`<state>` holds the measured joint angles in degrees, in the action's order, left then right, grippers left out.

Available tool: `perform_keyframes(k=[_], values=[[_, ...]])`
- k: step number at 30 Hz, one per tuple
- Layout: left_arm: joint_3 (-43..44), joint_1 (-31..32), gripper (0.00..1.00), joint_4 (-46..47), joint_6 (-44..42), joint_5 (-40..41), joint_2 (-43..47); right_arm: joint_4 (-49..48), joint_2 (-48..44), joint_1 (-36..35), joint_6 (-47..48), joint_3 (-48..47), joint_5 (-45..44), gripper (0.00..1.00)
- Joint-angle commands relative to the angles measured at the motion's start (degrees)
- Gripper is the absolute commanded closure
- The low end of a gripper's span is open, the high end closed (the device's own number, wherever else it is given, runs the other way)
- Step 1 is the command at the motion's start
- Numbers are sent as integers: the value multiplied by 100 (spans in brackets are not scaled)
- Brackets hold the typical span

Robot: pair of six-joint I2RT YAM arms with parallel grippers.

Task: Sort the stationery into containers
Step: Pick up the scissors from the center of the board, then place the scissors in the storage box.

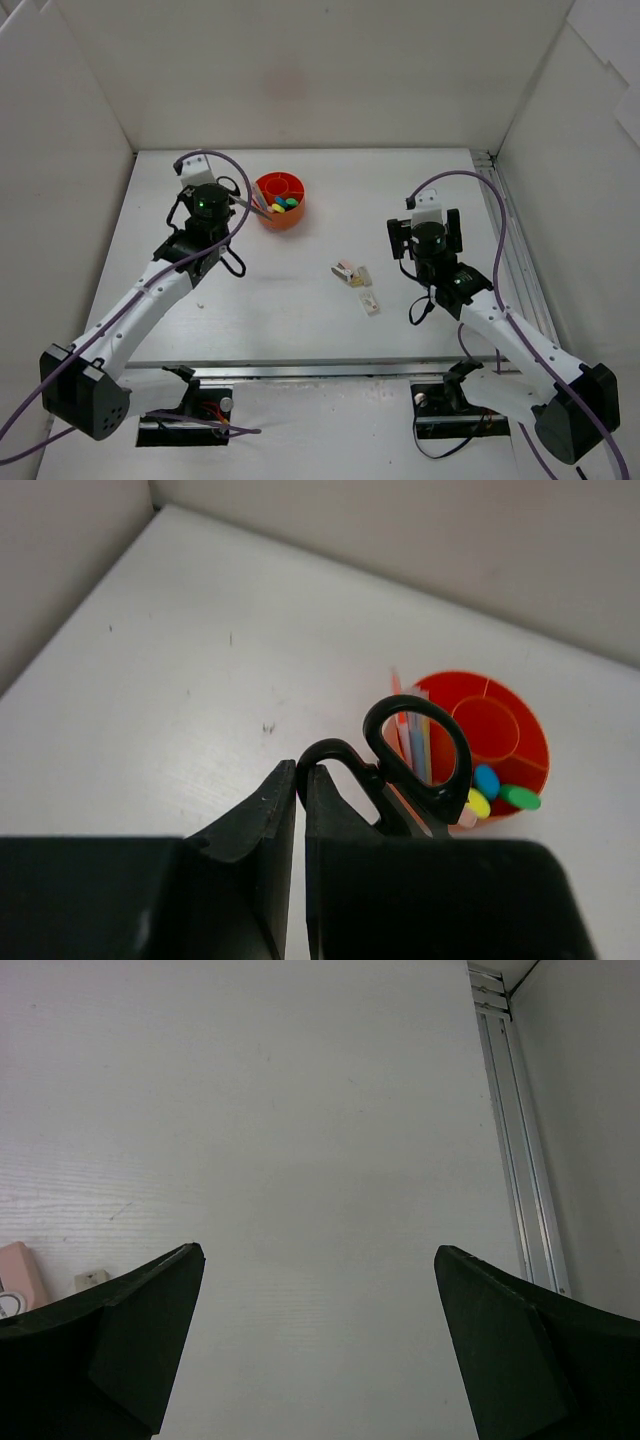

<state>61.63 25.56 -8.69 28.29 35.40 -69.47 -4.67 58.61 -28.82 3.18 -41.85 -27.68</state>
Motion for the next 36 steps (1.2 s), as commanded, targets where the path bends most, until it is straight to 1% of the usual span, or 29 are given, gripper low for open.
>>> perform_keyframes(k=[1, 2, 3, 5, 6, 7, 8, 11, 12, 14, 15, 18, 20, 23, 25, 26, 27, 30, 34, 36], values=[[226, 19, 100, 1948, -1746, 371, -65, -570, -87, 43, 104, 18, -194, 2], [523, -33, 100, 2019, -2122, 406, -197, -588, -60, 43, 139, 27, -194, 2], [700, -34, 100, 2185, -2318, 380, -355, -597, -43, 34, 165, -8, -229, 2], [1234, -261, 100, 2353, -2800, 302, -873, -422, 63, 34, 183, -78, -351, 2], [1447, -262, 100, 2432, -2829, 275, -1066, -378, 106, 43, 192, -130, -509, 2], [1605, -341, 100, 2520, -3151, 266, -1469, -351, 176, 52, 192, -131, -580, 2], [2016, -341, 100, 2565, -3433, 257, -1655, -333, 203, 43, 209, -148, -685, 2], [2694, -341, 100, 2661, -3804, 319, -2341, -211, 344, 52, 227, -254, -773, 2], [2810, -341, 100, 2888, -4092, 327, -2499, -175, 379, 78, 227, -297, -791, 2], [3099, -394, 100, 3170, -4349, 554, -2895, -131, 458, 78, 218, -315, -870, 2], [3179, -394, 100, 3389, -4620, 547, -3027, -131, 484, 69, 218, -315, -888, 2], [3426, -394, 100, 3768, -4982, 495, -3432, -131, 581, 104, 227, -342, -906, 2], [3724, -394, 100, 3734, -5079, 451, -3722, -131, 669, 87, 253, -368, -914, 2], [4163, -394, 100, 3340, -4895, 416, -4047, -131, 801, 96, 288, -412, -1002, 2], [4182, -394, 100, 3233, -4799, 311, -4066, -131, 906, 96, 306, -456, -1029, 2], [4113, -394, 100, 3268, -4789, 205, -4057, -122, 933, 104, 315, -474, -1055, 2], [4068, -394, 100, 3494, -4824, 231, -4065, -114, 950, 113, 315, -482, -1055, 2], [4103, -394, 100, 3628, -4912, 257, -4188, -78, 951, 113, 306, -491, -1046, 2], [4085, -394, 100, 4023, -5167, 318, -4504, -78, 898, 104, 315, -482, -1037, 2], [4155, -394, 100, 4059, -5246, 345, -4688, -78, 915, 113, 323, -491, -1055, 2]])
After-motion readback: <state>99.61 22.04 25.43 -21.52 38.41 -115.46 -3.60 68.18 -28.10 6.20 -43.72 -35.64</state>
